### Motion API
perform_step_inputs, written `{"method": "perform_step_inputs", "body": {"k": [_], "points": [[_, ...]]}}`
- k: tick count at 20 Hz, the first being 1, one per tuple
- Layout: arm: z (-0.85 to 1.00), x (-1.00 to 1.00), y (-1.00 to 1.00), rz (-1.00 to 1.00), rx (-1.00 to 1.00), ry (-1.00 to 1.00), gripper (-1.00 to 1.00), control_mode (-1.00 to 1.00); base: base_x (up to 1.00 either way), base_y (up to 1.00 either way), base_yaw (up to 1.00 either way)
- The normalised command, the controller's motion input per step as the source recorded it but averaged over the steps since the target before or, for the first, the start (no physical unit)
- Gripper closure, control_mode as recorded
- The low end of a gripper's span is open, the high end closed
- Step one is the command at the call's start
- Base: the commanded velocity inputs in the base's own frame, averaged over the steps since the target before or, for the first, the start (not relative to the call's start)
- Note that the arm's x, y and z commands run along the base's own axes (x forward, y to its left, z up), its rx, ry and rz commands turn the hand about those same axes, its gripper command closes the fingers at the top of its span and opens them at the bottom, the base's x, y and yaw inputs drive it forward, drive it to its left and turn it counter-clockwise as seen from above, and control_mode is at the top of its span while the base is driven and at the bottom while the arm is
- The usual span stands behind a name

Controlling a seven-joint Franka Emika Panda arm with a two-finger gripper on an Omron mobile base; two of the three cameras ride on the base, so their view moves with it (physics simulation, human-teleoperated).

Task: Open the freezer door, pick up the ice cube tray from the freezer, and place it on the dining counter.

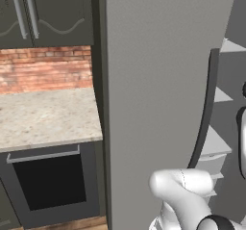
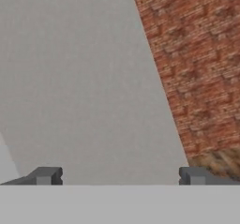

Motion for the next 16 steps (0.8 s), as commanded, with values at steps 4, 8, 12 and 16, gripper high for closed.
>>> {"method": "perform_step_inputs", "body": {"k": [4, 8, 12, 16], "points": [[0.02, 0.0, 0.35, 0.21, 0.01, 0.04, -1.0, -1.0, 0.0, 0.0, 0.0], [0.02, 0.0, 0.33, 0.23, 0.02, 0.05, -1.0, -1.0, 0.0, 0.0, 0.0], [0.0, 0.0, 0.37, 0.25, 0.04, 0.07, -1.0, -1.0, 0.0, 0.0, 0.0], [0.0, 0.0, 0.41, 0.29, 0.07, 0.12, -1.0, -1.0, 0.0, 0.0, 0.0]]}}
